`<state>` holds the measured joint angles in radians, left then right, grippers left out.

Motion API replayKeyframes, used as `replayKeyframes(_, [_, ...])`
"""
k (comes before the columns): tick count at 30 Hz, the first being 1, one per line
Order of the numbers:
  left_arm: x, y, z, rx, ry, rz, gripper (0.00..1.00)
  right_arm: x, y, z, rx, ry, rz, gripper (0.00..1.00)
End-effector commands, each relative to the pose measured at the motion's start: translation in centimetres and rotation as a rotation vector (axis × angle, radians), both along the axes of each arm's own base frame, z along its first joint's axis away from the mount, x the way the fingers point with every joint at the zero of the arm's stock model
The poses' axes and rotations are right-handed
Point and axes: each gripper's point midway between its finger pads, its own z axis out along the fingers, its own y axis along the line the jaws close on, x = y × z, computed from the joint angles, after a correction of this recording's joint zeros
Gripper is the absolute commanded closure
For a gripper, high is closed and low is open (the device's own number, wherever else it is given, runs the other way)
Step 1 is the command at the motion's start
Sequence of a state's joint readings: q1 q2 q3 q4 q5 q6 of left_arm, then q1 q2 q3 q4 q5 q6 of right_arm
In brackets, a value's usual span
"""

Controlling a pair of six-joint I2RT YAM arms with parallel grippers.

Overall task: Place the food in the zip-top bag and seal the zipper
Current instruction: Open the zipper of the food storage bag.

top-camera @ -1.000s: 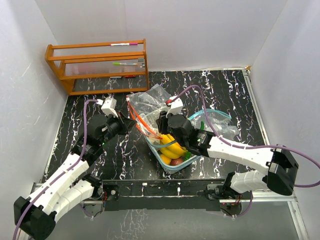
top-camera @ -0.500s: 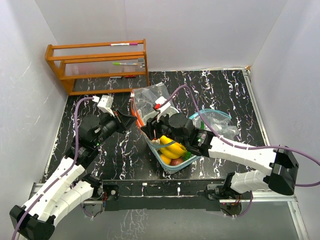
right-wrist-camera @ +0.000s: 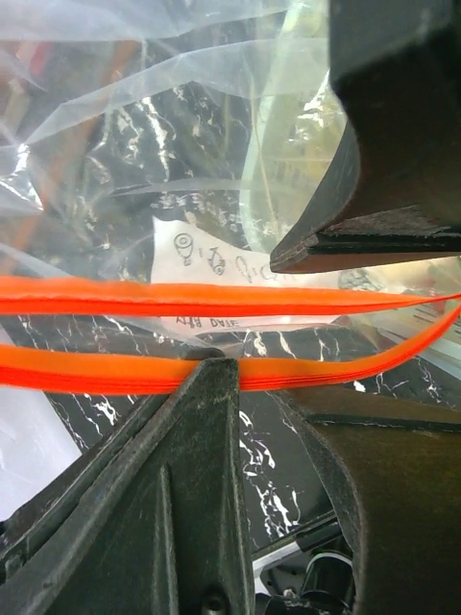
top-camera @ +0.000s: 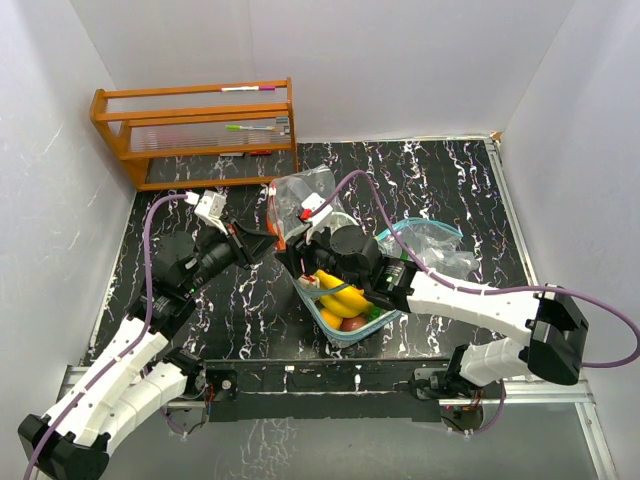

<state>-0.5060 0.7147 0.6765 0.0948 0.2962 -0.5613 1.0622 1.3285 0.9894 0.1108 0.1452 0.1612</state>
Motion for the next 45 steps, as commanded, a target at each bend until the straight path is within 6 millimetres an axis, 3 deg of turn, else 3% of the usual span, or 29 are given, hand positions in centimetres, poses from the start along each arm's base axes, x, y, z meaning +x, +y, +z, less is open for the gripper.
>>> replayKeyframes(1, [0.3,1.2,-1.2,0.061,0.021,0.062,1.0,-0.3,0.4,3.8,0.11,-0.069,0.031,0.49])
replayKeyframes(4, [0.8,2.3,-3.6,0.127,0.07,0.124,1.0,-2.2,0.4,5.1,0.149,-0.076,0.12,0.46])
replayKeyframes(7, [1.0,3.1,-5.0,0.158,0.107,0.17,1.0,-2.6,-0.5,5.6,0.168,-0.066,0.111,0.46])
replayKeyframes(13, [0.7,3.8,-6.2,0.173,0.143,0.196,1.0,-0.1,-2.9,3.0,0.121,-0.009,-0.104,0.54])
replayKeyframes(22, [0.4,4.0,-6.7,0.183,0.16,0.198,1.0,0.1,0.5,-1.8,0.011,0.072,-0.049,0.59])
replayKeyframes(30, [0.4,3.4,-6.8,0.17,0.164,0.173,1.0,0.4,1.0,-2.3,0.013,0.075,-0.07,0.59])
replayKeyframes(40, [0.2,2.9,-6.6,0.145,0.165,0.147,1.0,1.2,1.6,-5.0,-0.028,0.111,-0.104,0.6])
replayKeyframes(42, [0.1,2.9,-6.6,0.143,0.165,0.146,1.0,1.3,1.5,-5.3,-0.029,0.115,-0.12,0.65])
replayKeyframes(45, [0.1,2.9,-6.6,0.147,0.165,0.148,1.0,1.8,0.8,-4.9,-0.017,0.11,-0.166,0.83])
